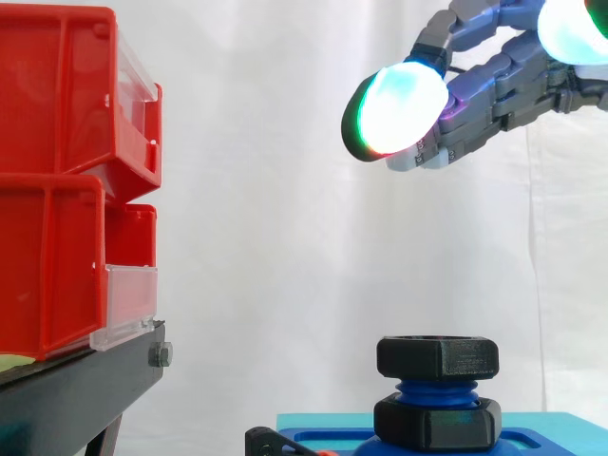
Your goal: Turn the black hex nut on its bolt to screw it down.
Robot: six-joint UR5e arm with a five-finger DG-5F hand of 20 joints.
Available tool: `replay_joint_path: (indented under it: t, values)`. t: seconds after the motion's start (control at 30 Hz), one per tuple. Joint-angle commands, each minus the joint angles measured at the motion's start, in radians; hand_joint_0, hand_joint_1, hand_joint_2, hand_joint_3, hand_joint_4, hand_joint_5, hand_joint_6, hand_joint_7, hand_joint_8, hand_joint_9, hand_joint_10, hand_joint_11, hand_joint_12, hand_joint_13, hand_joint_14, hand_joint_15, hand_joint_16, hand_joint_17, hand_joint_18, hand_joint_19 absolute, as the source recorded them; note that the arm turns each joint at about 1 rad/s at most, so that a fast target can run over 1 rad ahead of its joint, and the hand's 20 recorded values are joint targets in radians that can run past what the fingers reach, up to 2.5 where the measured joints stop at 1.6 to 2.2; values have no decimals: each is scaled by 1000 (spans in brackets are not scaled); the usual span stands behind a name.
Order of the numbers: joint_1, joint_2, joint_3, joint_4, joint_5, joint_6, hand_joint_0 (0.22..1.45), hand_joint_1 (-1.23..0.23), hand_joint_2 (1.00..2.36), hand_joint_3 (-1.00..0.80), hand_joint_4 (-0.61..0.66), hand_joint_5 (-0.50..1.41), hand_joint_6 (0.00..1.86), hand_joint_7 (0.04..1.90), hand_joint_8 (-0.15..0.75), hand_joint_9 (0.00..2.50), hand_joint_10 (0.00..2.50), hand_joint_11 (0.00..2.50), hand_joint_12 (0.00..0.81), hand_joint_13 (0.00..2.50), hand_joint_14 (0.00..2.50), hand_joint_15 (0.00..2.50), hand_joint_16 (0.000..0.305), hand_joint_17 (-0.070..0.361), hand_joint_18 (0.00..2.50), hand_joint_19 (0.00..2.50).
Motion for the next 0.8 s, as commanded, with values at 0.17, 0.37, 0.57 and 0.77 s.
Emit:
replay_joint_path:
  t: [0.17, 0.37, 0.57, 0.77]
  values:
    - [27, -76, 45, 73, 56, -49, 547, -376, 1000, -500, 184, -151, 502, 710, 258, 454, 0, 0, 312, 336, 0, 0, 46, 104, 329, 250]
    - [38, -137, 116, 67, -30, -53, 550, -363, 1000, -500, 160, -131, 502, 741, 257, 459, 0, 0, 313, 331, 0, 0, 46, 103, 327, 240]
    - [45, -137, 116, 72, -34, -61, 550, -351, 1000, -500, 153, -127, 502, 737, 257, 467, 0, 0, 314, 333, 0, 0, 46, 103, 333, 242]
    - [54, -137, 116, 76, -30, -60, 551, -349, 1000, -500, 157, -126, 502, 738, 258, 483, 0, 0, 313, 339, 0, 0, 45, 101, 343, 246]
